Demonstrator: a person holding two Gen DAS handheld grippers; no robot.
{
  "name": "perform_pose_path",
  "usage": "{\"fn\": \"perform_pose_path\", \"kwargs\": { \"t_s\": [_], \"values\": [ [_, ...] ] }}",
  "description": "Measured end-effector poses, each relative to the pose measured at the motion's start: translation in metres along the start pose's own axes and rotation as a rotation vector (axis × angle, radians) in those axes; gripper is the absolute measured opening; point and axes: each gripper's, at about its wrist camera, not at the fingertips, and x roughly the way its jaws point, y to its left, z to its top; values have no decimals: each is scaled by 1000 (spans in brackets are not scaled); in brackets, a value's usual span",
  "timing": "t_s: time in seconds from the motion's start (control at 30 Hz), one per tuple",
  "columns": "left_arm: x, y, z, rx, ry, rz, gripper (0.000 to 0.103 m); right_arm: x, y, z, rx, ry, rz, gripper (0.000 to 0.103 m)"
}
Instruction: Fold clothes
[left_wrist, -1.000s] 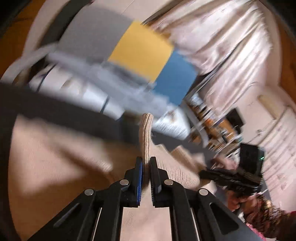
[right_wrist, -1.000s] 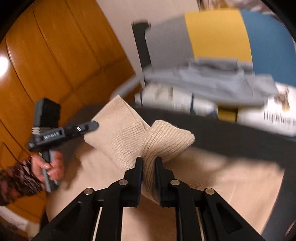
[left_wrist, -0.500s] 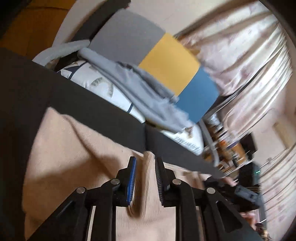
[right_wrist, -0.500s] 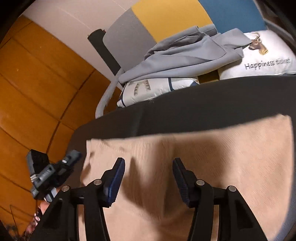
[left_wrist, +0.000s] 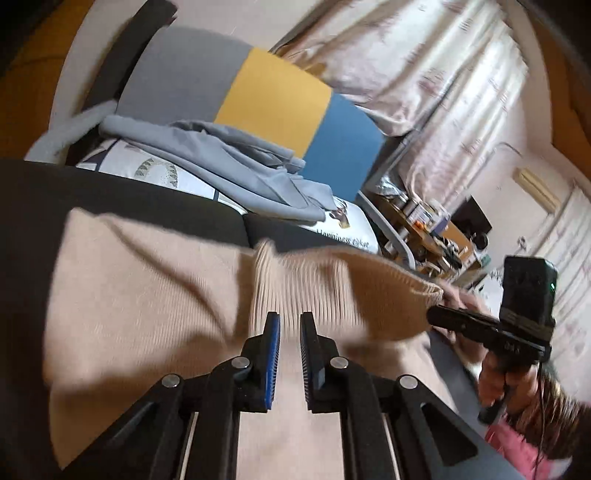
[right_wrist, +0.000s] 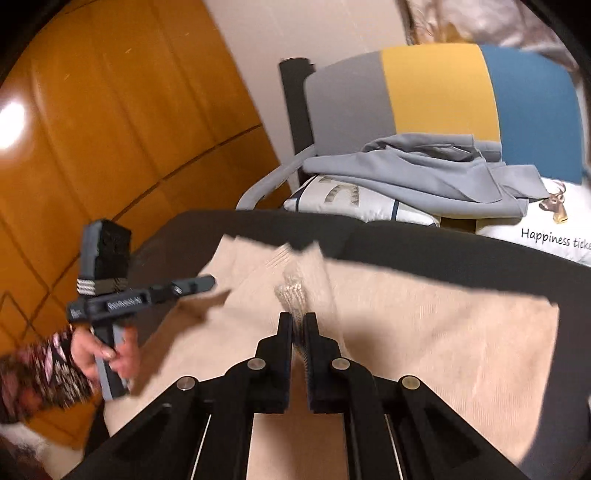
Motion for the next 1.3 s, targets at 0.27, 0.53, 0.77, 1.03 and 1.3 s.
{"fn": "perform_pose_path", "kwargs": {
  "t_s": [0.27, 0.53, 0.77, 1.03, 1.3],
  "values": [
    [-13, 21, -50, -269, 15, -29, 12, 15, -17, -87, 150, 187, -20, 7],
    [-15, 25, -46, -404, -56, 61, 19, -7, -31, -70, 340, 51, -16, 44],
    [14, 23, -44, -376, 67, 80, 27, 24, -32, -68, 447, 105, -39, 55],
    [17, 6, -45, -306, 137, 139, 6, 24, -9, -47, 307, 105, -86, 7],
    [-7, 20, -64, -325, 103, 186, 2, 20, -41, -74, 400, 141, -141, 5]
  ]
}}
